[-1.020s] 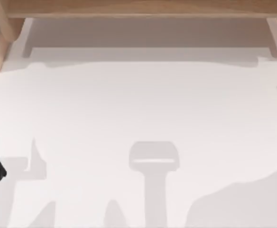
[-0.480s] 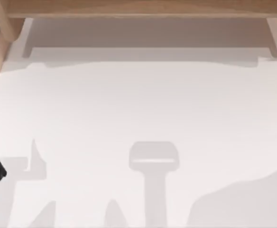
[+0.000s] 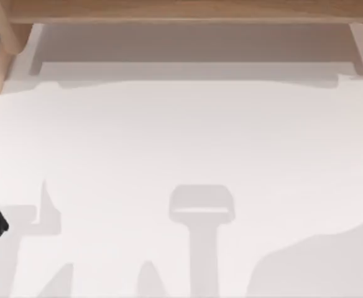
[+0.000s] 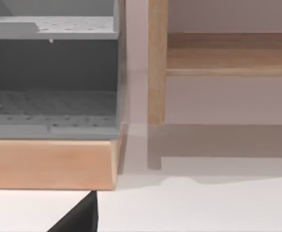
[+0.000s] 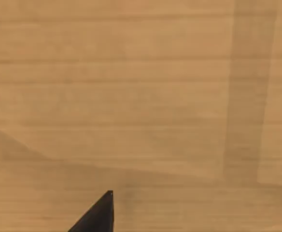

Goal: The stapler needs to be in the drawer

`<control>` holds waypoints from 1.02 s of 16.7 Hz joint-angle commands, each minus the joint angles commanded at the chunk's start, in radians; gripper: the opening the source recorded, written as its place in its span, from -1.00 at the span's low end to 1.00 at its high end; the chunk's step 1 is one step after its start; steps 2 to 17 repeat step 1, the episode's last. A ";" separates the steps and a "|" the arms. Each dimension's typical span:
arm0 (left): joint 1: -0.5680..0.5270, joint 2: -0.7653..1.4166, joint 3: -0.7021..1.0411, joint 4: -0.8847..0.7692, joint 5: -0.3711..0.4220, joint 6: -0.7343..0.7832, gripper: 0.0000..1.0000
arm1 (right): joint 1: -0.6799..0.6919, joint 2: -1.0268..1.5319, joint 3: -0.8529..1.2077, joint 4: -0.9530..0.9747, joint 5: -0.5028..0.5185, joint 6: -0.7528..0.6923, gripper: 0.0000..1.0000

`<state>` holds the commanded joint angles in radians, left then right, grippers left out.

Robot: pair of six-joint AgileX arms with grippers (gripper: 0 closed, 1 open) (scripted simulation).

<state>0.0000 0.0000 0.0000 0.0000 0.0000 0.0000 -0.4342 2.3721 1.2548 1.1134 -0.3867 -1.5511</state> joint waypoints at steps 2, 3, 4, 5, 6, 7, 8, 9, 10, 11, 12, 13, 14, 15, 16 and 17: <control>0.000 0.000 0.000 0.000 0.000 0.000 1.00 | 0.000 0.000 0.000 0.000 0.000 0.000 1.00; 0.000 0.000 0.000 0.000 0.000 0.000 1.00 | 0.000 0.000 0.000 0.000 0.000 0.000 1.00; 0.000 0.000 0.000 0.000 0.000 0.000 1.00 | 0.000 0.000 0.000 0.000 0.000 0.000 1.00; 0.000 0.000 0.000 0.000 0.000 0.000 1.00 | 0.000 0.000 0.000 0.000 0.000 0.000 1.00; 0.000 0.000 0.000 0.000 0.000 0.000 1.00 | 0.000 0.000 0.000 0.000 0.000 0.000 1.00; 0.000 0.000 0.000 0.000 0.000 0.000 1.00 | 0.000 0.000 0.000 0.000 0.000 0.000 1.00; 0.000 0.000 0.000 0.000 0.000 0.000 1.00 | 0.000 0.000 0.000 0.000 0.000 0.000 1.00; 0.000 0.000 0.000 0.000 0.000 0.000 1.00 | 0.000 0.000 0.000 0.000 0.000 0.000 1.00; 0.000 0.000 0.000 0.000 0.000 0.000 1.00 | 0.000 0.000 0.000 0.000 0.000 0.000 1.00; 0.000 0.000 0.000 0.000 0.000 0.000 1.00 | 0.000 0.000 0.000 0.000 0.000 0.000 1.00; 0.000 0.000 0.000 0.000 0.000 0.000 1.00 | 0.000 0.000 0.000 0.000 0.000 0.000 1.00; 0.000 0.000 0.000 0.000 0.000 0.000 1.00 | 0.000 0.000 0.000 0.000 0.000 0.000 1.00; 0.000 0.000 0.000 0.000 0.000 0.000 1.00 | 0.000 0.000 0.000 0.000 0.000 0.000 1.00; 0.000 0.000 0.000 0.000 0.000 0.000 1.00 | 0.000 0.000 0.000 0.000 0.000 0.000 1.00; 0.000 0.000 0.000 0.000 0.000 0.000 1.00 | 0.000 0.000 0.000 0.000 0.000 0.000 1.00; 0.000 0.000 0.000 0.000 0.000 0.000 1.00 | 0.000 0.000 0.000 0.000 0.000 0.000 1.00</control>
